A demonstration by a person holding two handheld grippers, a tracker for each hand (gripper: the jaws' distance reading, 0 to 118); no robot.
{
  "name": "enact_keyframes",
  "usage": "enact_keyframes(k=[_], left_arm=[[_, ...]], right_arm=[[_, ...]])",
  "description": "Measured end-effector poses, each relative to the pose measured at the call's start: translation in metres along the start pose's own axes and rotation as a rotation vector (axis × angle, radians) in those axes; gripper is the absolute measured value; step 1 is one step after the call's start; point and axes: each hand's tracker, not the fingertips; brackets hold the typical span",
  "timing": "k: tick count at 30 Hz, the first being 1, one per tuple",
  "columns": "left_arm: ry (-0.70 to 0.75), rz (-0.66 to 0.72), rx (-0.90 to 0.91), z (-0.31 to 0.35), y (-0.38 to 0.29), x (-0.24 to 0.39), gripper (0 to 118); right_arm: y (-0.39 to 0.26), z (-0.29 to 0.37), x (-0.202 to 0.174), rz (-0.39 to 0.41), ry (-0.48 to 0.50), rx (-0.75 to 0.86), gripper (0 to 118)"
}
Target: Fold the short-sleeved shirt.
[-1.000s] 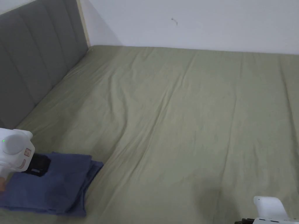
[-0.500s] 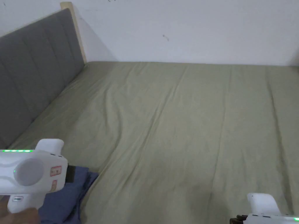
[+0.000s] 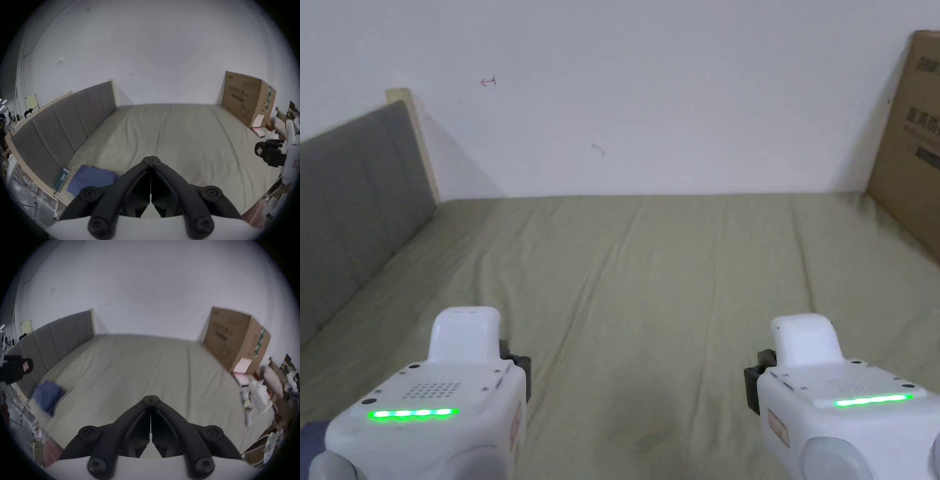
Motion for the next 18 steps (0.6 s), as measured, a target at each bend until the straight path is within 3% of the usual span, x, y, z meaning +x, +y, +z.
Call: enact_keyframes(k=[3, 7, 17, 18], left_arm=[[0.007, -0.007, 0.106, 0.017, 0.017, 0.011, 0], [0.105, -0.088, 0.217, 0.032, 0.034, 0.028, 0], [0.078, -0.051, 0.270, 0.045, 0.044, 0.032, 0], [0.065, -0.030, 0.270, 0.046, 0.043, 0.031, 4]], right_arm=[[0.021, 0.024, -0.002, -0.005, -0.110, 0.131, 0], [0.040, 0.037, -0.002, -0.022, -0.126, 0.192, 0], [0.044, 0.053, -0.009, -0.033, -0.138, 0.232, 1], [0.044, 0.053, -0.009, -0.031, -0.136, 0.230, 2]])
